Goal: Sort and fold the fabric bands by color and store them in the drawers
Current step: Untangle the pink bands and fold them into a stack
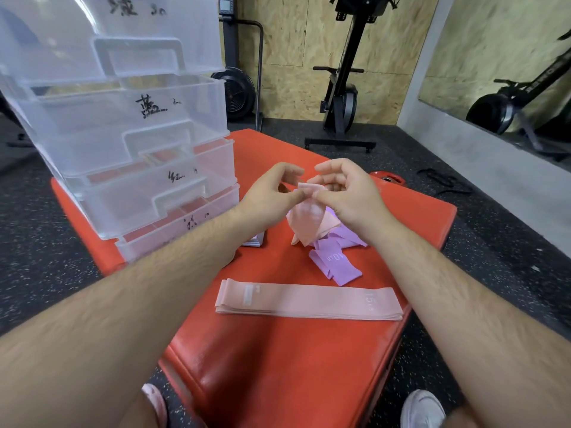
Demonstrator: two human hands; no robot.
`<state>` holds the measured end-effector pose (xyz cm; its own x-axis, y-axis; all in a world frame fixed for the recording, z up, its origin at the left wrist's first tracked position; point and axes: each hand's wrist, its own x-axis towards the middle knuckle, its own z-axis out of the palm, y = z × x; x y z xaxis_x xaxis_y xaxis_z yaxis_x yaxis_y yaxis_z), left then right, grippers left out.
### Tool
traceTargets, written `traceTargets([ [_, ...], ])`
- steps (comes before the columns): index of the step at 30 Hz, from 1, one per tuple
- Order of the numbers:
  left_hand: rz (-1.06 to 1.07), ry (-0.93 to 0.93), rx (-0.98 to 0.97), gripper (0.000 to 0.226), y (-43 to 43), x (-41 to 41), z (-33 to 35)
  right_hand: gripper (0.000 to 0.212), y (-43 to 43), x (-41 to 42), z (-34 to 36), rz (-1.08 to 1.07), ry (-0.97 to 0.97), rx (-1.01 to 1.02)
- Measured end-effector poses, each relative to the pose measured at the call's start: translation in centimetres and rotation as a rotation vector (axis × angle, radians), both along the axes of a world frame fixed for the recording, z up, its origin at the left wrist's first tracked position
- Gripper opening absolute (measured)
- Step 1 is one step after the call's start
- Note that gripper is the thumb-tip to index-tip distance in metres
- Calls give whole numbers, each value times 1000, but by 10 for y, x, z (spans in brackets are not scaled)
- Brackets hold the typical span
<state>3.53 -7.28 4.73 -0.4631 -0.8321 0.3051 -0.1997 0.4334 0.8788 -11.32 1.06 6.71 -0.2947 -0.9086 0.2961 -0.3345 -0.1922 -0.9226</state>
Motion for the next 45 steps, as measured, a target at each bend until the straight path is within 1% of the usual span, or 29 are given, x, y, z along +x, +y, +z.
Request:
traceTargets([
  [2, 5, 0, 2, 7, 0, 0, 1, 40, -2, -2, -2, -14, 30, -13],
  [3, 9, 12, 1, 3, 1, 1, 1, 39, -3, -3, -3, -19, 39, -8],
  [6, 4, 65, -8, 2, 2, 3, 3, 33, -5, -5, -8, -2, 52, 78],
  [9, 10, 88, 14, 3, 2, 4, 6, 10, -7, -4, -14, 32, 105, 124],
  [10, 13, 79, 23, 5, 3, 5, 7, 6, -6, -3, -14, 41, 125, 121],
  [12, 14, 23, -3, 14, 5, 6, 10, 13, -5, 1, -12, 61, 136, 115],
  [14, -16, 0, -28, 15, 6, 7, 13, 12, -3, 4, -8, 90, 113, 120],
  [16, -33, 48, -17, 14, 7, 9, 18, 10, -2, 4, -7, 143, 76, 140],
  [19, -37, 128, 23, 20, 6, 14, 22, 24, 1, 3, -6, 213, 30, 203],
  [22, 6, 173, 66, 24, 7, 20, 26, 27, 5, 1, -4, 259, 53, 256],
  [25, 70, 228, 91, 28, 9, 27, 28, 23, 8, -5, -7, 248, 160, 284],
  [29, 143, 244, 114, 31, 8, 40, 29, 21, 9, -24, -17, 171, 456, 341],
  [31, 175, 287, 124, 29, 9, 47, 30, 18, 12, -37, -17, 137, 506, 361],
  [34, 233, 317, 127, 24, 10, 60, 26, 13, 24, -56, -14, 115, 498, 396],
  [39, 281, 254, 149, 20, 9, 86, 16, 16, 48, -87, -12, 92, 527, 496],
  [42, 321, 239, 197, 18, 15, 96, 12, 13, 67, -97, -9, 118, 462, 547],
  [45, 299, 192, 295, 17, 25, 102, 0, 9, 81, -104, -14, 116, 388, 577],
])
